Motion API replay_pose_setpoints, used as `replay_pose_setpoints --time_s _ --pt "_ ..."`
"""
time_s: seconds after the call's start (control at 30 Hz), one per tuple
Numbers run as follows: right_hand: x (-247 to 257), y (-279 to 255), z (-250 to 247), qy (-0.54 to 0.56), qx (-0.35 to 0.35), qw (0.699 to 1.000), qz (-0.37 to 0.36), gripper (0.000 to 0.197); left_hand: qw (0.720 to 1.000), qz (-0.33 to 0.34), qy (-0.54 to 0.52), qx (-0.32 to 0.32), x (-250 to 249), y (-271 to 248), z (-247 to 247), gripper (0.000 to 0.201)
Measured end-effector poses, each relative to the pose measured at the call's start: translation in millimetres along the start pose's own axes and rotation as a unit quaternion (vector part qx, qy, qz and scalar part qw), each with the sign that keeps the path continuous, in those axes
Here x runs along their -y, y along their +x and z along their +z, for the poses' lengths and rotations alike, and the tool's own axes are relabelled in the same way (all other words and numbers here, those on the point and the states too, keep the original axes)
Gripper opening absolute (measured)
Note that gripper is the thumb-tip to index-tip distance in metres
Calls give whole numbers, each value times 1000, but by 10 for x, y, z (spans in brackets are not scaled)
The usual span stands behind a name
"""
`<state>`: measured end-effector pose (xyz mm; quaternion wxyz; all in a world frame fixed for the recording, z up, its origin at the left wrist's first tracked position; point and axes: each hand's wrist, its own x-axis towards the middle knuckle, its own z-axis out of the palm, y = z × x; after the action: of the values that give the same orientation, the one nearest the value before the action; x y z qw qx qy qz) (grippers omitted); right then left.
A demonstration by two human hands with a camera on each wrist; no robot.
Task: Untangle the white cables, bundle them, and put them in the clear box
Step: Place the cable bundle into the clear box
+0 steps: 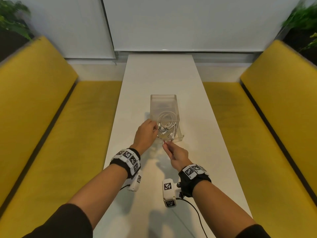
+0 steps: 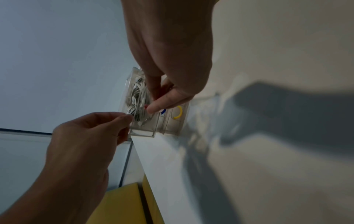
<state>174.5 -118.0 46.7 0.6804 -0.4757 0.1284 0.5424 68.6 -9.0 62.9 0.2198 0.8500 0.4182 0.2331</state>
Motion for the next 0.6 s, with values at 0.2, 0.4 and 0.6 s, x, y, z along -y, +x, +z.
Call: replay_pose_setpoints --time_s 0.2,0.4,0.6 --pt "-27 4 -35 -29 -24 999 -39 12 956 257 131 47 -168 -144 108 33" --pt "-42 8 -74 -59 -21 996 -56 16 937 309 137 84 -139 -89 212 34" --pt "-76 51 -94 -3 11 998 -57 12 925 305 213 78 76 -57 176 45"
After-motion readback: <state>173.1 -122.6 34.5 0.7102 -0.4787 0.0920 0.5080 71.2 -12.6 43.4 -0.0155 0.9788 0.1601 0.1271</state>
